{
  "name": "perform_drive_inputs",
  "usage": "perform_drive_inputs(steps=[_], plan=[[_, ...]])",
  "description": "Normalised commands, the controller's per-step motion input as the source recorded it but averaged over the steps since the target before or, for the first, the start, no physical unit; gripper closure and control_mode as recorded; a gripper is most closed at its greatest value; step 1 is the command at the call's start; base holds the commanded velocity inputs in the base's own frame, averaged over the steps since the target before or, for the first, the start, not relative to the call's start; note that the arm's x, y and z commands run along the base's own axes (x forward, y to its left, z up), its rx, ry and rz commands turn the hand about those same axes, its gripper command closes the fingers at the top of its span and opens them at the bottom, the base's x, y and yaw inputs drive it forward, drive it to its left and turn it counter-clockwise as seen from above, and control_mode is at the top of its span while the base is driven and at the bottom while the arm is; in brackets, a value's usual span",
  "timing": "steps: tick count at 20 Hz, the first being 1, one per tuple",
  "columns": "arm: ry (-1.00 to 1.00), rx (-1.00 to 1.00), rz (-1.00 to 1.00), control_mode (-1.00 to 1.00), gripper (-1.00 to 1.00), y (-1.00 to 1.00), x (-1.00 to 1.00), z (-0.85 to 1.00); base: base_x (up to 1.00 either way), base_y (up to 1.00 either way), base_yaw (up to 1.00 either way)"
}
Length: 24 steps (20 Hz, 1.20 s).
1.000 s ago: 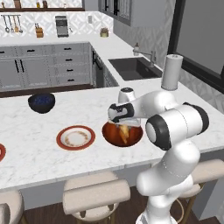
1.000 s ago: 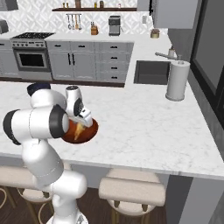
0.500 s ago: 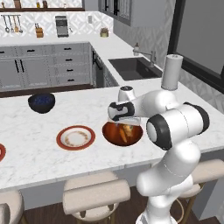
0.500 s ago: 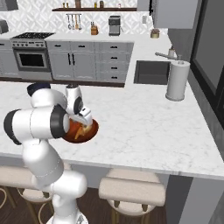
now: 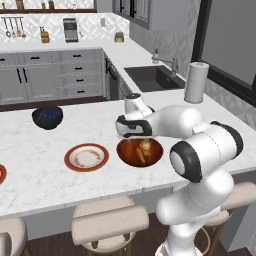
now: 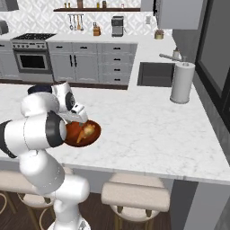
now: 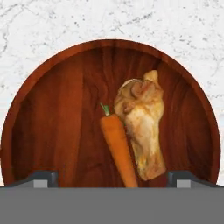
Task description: Pick the chicken drumstick and carrot from their plates and place them in the bowl. Then put the bowl in the fridge.
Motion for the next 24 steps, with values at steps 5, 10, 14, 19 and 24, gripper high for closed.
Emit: perform_drive_inputs(steps=[5,10,14,19,24], plan=[[-0.06,-0.28,0.42,-1.0,-1.0,0.78,-0.73,0.08,0.0,0.0,0.0],[-0.18,-0.15,0.35,-1.0,-1.0,0.09,-0.95,-0.01,0.0,0.0,0.0],[0.0,-0.16,0.41,-1.0,-1.0,0.12,0.0,-0.06,0.0,0.0,0.0],[0.19,-0.04,0.07,-1.0,-1.0,0.01,0.05,-0.04,0.0,0.0,0.0],[0.15,0.0,0.0,-1.0,-1.0,0.0,0.05,-0.08,0.0,0.0,0.0]])
